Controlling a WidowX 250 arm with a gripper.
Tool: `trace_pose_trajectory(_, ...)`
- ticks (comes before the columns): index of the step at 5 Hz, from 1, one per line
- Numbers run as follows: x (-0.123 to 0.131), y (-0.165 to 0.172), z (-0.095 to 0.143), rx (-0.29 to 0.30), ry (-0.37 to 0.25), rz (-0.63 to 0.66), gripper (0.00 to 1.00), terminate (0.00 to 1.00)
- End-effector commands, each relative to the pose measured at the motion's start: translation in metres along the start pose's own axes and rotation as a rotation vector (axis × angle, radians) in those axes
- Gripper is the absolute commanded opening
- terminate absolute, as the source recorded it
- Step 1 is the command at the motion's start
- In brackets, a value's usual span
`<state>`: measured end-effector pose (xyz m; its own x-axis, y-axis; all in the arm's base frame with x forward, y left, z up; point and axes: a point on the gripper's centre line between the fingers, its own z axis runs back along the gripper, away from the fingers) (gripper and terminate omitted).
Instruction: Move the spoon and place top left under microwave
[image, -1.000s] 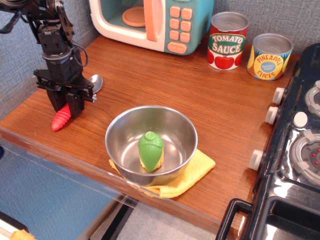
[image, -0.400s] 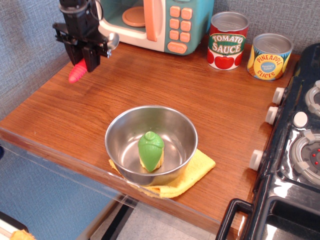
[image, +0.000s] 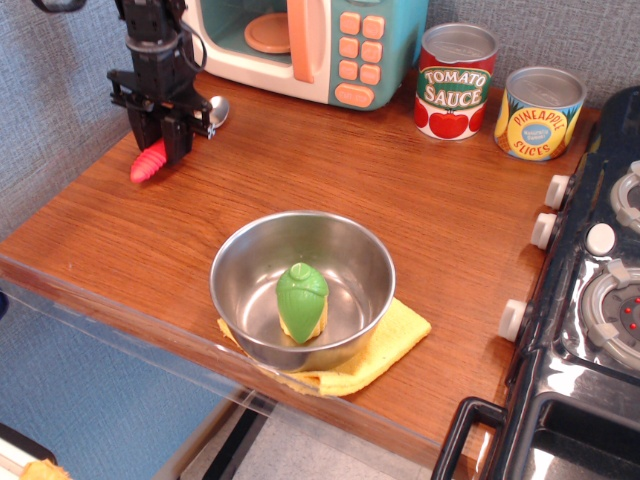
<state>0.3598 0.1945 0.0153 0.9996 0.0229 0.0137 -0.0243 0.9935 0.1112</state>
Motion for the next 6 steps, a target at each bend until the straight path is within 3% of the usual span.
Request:
trace_pose_trajectory(1,0.008,0.031,0.007,0.021,-0.016,0.012,0.0,0.0)
trace_pose_trajectory(2,0.007,0.027,0.005,0.005,-0.012,-0.043,0.0,0.0)
trace_pose_trajectory(3,0.009,0.019,0.015,0.017,-0.039,-0.105,1.0,0.0)
trace_pose_trajectory(4,0.004,0.021,0.026,0.043,-0.071,-0.109,1.0,0.0)
trace_pose_trajectory(5,-0.005,0.02,0.052,0.074,-0.121,-0.087,1.0,0.0)
trace_pose_trajectory(6,-0.02,0.008,0.083,0.011,-0.169,-0.055,1.0,0.0)
